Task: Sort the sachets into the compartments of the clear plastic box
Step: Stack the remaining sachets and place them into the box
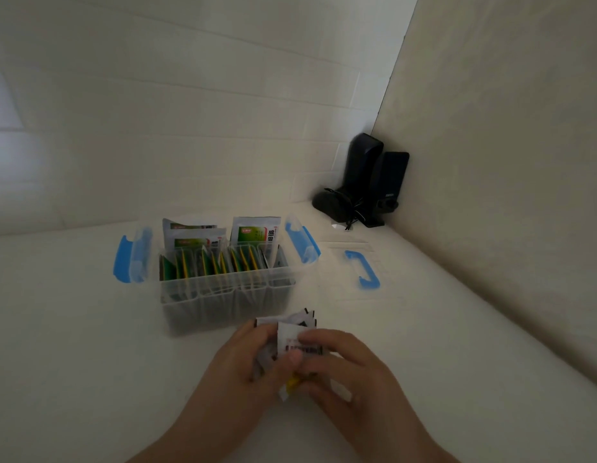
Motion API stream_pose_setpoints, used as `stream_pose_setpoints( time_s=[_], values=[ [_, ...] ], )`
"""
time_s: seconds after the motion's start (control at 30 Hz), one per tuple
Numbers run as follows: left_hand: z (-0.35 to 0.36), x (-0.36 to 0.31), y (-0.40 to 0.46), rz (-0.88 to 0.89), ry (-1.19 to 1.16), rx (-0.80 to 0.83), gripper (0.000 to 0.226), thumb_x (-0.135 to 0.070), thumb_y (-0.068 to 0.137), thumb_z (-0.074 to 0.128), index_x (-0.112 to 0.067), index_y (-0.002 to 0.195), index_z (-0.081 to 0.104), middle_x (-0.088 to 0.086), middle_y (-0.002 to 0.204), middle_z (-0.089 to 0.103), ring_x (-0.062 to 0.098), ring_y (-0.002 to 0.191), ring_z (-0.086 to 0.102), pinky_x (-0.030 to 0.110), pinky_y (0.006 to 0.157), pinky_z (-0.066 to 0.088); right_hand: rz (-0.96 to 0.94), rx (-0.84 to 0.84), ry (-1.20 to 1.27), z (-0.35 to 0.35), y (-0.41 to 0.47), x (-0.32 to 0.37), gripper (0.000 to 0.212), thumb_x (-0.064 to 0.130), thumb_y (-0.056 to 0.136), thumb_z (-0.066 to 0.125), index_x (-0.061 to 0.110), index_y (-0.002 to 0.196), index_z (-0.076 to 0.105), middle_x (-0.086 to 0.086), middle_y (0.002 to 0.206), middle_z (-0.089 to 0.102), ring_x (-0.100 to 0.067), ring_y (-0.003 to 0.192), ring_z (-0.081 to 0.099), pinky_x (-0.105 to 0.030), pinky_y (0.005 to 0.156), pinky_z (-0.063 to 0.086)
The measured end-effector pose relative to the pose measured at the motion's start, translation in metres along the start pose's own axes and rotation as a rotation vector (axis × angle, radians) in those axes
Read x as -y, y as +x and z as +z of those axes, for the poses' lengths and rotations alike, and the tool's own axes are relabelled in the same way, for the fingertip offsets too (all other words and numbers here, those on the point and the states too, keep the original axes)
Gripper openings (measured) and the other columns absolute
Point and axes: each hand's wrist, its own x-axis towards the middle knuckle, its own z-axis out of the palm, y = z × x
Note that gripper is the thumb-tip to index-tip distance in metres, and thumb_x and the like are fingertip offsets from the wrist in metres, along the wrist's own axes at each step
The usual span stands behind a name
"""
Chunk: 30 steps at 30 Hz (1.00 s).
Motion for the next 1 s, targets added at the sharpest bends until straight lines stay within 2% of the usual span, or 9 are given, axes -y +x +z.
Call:
stream_pose_setpoints(
  time_s=[0.1,0.23,0.3,0.4,0.53,0.63,0.7,0.87,1.0],
  values=[
    [-0.003,0.0,0.0,0.065,0.122,-0.024,0.027,-0.045,0.072,0.048,-0.061,0.094,0.05,-0.032,0.103,0.051,-0.013,0.092,0.052,0.002,0.072,0.04,0.171,-0.053,0.078,-0.004,0.001,-0.005,0.035,0.04,0.07,0.067,0.037,0.104,0.057,0.021,0.117,0.052,0.002,0.11,0.053,-0.009,0.093,0.04],
    [-0.001,-0.002,-0.002,0.218,0.174,0.069,0.02,-0.026,0.08,0.048,-0.042,0.091,0.056,-0.025,0.1,0.052,-0.007,0.095,0.054,0.006,0.077,0.041,0.458,-0.05,0.289,-0.011,-0.001,-0.007,0.056,0.021,0.066,0.076,0.046,0.107,0.047,0.028,0.111,0.057,0.003,0.101,0.057,-0.007,0.085,0.042],
    [0.002,-0.001,-0.004,0.253,0.185,0.103,0.027,-0.02,0.081,0.047,-0.042,0.096,0.055,-0.026,0.103,0.051,-0.005,0.098,0.055,0.01,0.08,0.044,0.423,0.003,0.249,-0.01,-0.002,-0.005,0.047,0.011,0.073,0.071,0.045,0.098,0.052,0.027,0.1,0.063,0.004,0.09,0.061,-0.005,0.078,0.043],
    [0.004,0.0,-0.005,0.242,0.181,0.074,0.044,-0.027,0.081,0.045,-0.06,0.11,0.042,-0.037,0.114,0.048,-0.014,0.105,0.05,0.002,0.084,0.039,0.364,-0.006,0.132,-0.007,-0.002,-0.001,0.03,0.021,0.071,0.062,0.049,0.081,0.056,0.024,0.094,0.062,0.003,0.083,0.058,-0.003,0.073,0.04],
    [0.0,0.0,-0.004,0.087,0.012,0.052,0.055,-0.042,0.073,0.047,-0.069,0.116,0.025,-0.029,0.116,0.048,-0.004,0.104,0.056,0.006,0.084,0.042,0.458,0.073,0.23,-0.009,0.002,0.008,0.028,0.027,0.066,0.074,0.041,0.083,0.056,0.012,0.082,0.067,0.008,0.081,0.059,-0.001,0.069,0.04],
    [-0.003,0.0,-0.004,0.059,-0.038,0.043,0.055,-0.043,0.07,0.045,-0.068,0.113,0.023,-0.027,0.11,0.051,0.003,0.098,0.06,0.025,0.086,0.052,0.471,0.237,0.337,-0.013,0.002,0.011,0.043,0.009,0.068,0.077,0.039,0.086,0.052,0.026,0.077,0.066,0.014,0.072,0.059,0.0,0.062,0.041],
    [-0.003,0.0,-0.004,0.093,-0.029,0.032,0.052,-0.04,0.071,0.043,-0.064,0.114,0.027,-0.025,0.109,0.052,0.002,0.102,0.058,0.029,0.089,0.051,0.401,0.194,0.262,-0.01,0.001,0.011,0.04,0.011,0.07,0.073,0.044,0.082,0.054,0.041,0.077,0.059,0.017,0.072,0.056,0.001,0.064,0.039],
    [0.002,-0.003,-0.006,0.139,-0.05,0.007,0.049,-0.039,0.075,0.046,-0.055,0.118,0.029,-0.022,0.111,0.052,0.0,0.11,0.054,0.011,0.091,0.043,0.258,-0.09,0.017,-0.003,0.001,0.003,0.019,0.03,0.071,0.056,0.038,0.089,0.058,0.017,0.093,0.061,0.009,0.077,0.056,0.001,0.069,0.038],
    [0.008,0.007,-0.007,0.032,-0.001,0.074,0.058,-0.047,0.072,0.054,-0.059,0.115,0.017,-0.032,0.109,0.047,-0.013,0.104,0.051,0.003,0.083,0.042,0.386,-0.013,0.158,-0.005,0.0,0.002,0.03,0.025,0.068,0.073,0.038,0.085,0.052,0.018,0.088,0.065,0.002,0.078,0.058,-0.003,0.07,0.041]
  ],
)
